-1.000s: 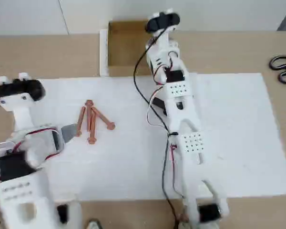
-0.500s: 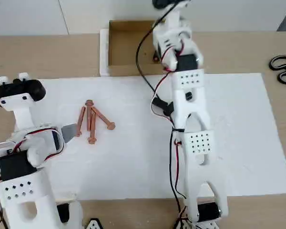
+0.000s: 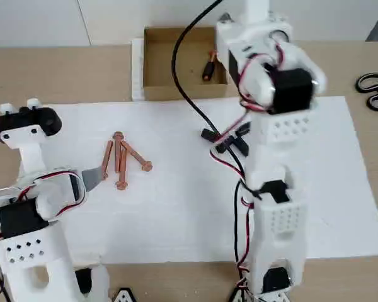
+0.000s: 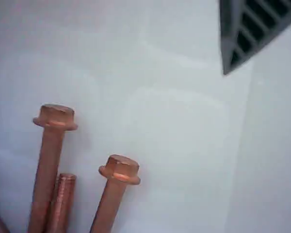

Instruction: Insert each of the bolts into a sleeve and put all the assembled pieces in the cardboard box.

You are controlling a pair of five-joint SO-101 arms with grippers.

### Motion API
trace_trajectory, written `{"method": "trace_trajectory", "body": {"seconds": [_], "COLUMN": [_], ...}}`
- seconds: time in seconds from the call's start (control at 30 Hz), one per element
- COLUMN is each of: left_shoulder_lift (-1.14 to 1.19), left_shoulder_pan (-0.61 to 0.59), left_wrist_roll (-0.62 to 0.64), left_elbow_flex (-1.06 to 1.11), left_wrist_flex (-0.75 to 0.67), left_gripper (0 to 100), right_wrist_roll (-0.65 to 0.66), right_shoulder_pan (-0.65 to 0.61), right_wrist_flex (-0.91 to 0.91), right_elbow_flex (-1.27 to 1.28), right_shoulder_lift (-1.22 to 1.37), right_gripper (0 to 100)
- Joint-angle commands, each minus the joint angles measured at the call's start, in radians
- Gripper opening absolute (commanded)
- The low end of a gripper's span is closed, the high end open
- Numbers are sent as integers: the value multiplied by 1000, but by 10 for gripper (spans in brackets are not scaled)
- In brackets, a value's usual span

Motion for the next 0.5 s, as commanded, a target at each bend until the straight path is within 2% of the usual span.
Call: {"method": "trace_trajectory", "body": {"seconds": [0.0,0.13,0.33,0.47], "left_shoulder_lift": [-11,-11,-11,-11], "left_shoulder_pan": [-3,-3,-5,-5], "left_wrist_roll": [6,6,3,3], "left_elbow_flex": [-5,-5,-5,-5], "left_wrist_flex": [5,9,26,23], "left_gripper": [322,322,322,322], "right_wrist_roll": [11,11,11,11], "right_shoulder_pan": [-7,-16,-64,-53], "right_wrist_flex": [44,51,41,39], "right_elbow_flex": [6,293,872,1221], "right_shoulder_lift": [-125,-240,-611,-785], "right_gripper": [194,194,194,194]}}
